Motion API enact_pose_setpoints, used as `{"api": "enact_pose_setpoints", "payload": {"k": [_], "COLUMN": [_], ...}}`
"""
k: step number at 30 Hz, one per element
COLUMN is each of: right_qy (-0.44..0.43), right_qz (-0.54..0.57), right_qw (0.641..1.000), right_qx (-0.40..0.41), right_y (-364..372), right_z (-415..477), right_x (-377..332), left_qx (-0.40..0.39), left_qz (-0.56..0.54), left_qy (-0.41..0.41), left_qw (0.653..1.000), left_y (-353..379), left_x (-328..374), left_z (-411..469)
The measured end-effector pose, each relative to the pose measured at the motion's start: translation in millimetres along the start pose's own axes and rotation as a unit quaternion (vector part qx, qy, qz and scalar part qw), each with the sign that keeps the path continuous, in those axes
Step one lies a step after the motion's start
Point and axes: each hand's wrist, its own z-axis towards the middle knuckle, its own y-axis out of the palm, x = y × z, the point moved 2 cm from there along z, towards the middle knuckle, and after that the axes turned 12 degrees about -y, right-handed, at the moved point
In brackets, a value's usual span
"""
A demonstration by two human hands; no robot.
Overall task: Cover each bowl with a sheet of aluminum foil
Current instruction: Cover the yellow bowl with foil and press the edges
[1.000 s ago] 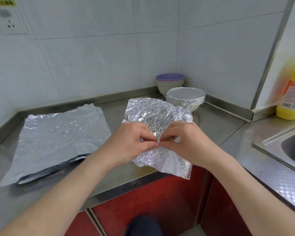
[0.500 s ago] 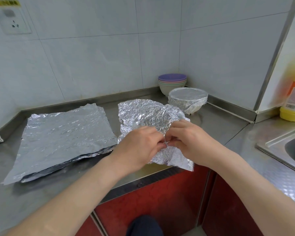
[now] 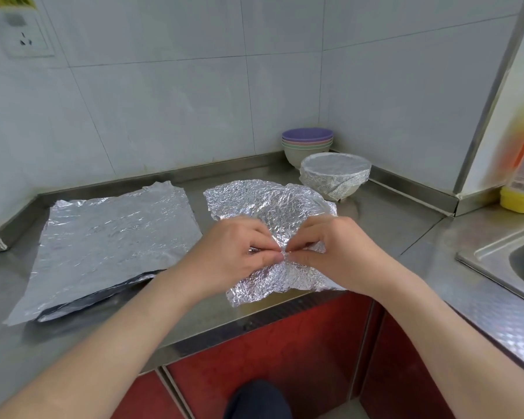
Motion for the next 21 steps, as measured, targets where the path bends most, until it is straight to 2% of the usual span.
{"api": "enact_pose_setpoints", "payload": {"k": [7, 10, 12, 14, 16, 17, 19, 21], "right_qy": [-0.051, -0.057, -0.050, -0.030, -0.020, -0.018, -0.018, -0.017], "right_qz": [-0.094, -0.096, -0.079, -0.057, -0.041, -0.040, -0.039, -0.024], "right_qw": [0.994, 0.994, 0.996, 0.998, 0.999, 0.999, 0.999, 1.000], "right_qx": [0.003, 0.010, 0.011, 0.006, -0.001, -0.004, -0.006, -0.004], "right_y": [7.3, 7.4, 4.8, 0.5, -2.5, -3.5, -4.8, -7.0], "right_z": [1.7, -0.2, -1.0, -1.9, -3.3, -4.0, -4.6, -3.6], "right_x": [3.7, 5.4, 7.2, 9.8, 10.6, 10.5, 8.5, 4.8], "left_qx": [0.042, 0.061, 0.074, 0.144, 0.232, 0.246, 0.200, 0.132], "left_qz": [0.098, 0.135, 0.126, 0.071, 0.006, -0.019, -0.076, -0.186], "left_qy": [0.089, 0.114, 0.101, 0.046, -0.068, -0.137, -0.260, -0.329], "left_qw": [0.990, 0.982, 0.984, 0.986, 0.970, 0.959, 0.942, 0.917], "left_y": [7.8, 12.6, 13.1, 5.4, -8.2, -13.2, -15.6, -9.4], "left_x": [-2.9, -2.7, -2.8, -5.6, -12.0, -16.6, -22.9, -24.2], "left_z": [-1.1, -2.2, -5.7, -11.0, -18.0, -21.2, -26.6, -30.0]}}
